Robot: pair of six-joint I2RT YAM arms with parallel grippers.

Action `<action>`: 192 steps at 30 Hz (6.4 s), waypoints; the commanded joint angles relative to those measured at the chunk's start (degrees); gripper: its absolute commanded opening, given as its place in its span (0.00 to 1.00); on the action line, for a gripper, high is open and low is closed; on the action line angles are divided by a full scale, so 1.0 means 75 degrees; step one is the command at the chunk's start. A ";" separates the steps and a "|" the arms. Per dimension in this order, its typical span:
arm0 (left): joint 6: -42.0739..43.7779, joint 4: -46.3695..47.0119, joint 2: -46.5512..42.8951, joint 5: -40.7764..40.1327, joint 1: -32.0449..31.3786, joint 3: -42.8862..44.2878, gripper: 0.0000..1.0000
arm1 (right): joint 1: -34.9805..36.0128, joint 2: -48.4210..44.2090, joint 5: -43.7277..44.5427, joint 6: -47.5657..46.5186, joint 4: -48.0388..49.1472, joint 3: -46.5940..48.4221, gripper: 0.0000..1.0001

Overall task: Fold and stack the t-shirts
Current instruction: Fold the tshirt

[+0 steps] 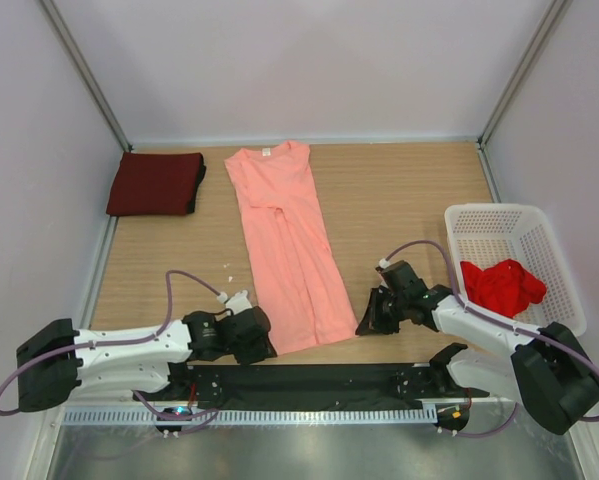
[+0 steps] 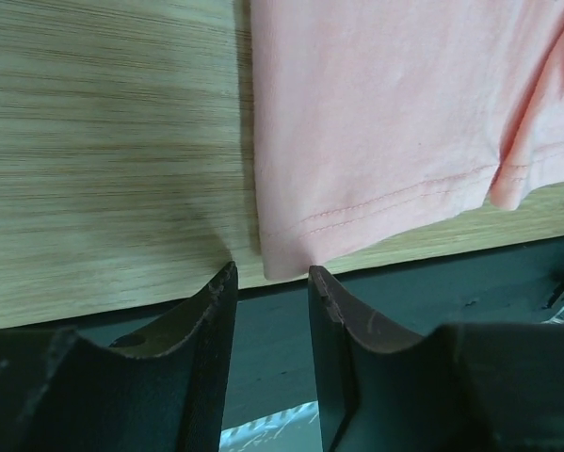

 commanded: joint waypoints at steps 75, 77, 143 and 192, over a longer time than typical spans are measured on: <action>0.4426 -0.1176 0.2441 0.2069 0.5764 0.4250 0.00 | 0.0568 0.3754 0.3252 -0.1907 -0.2582 0.7365 0.01; 0.4579 -0.1094 0.2897 0.2128 0.6174 0.4578 0.00 | 0.0450 0.4248 0.3205 -0.2246 -0.2745 0.7894 0.01; 0.6033 -0.0450 0.7035 0.2924 0.7535 0.8166 0.35 | -0.1473 0.7345 0.0357 -0.3209 -0.2759 1.0361 0.40; 0.6163 -0.0990 0.5655 0.2279 0.7922 0.6475 0.46 | -0.1426 0.4603 0.0321 -0.1768 0.0688 0.4253 0.09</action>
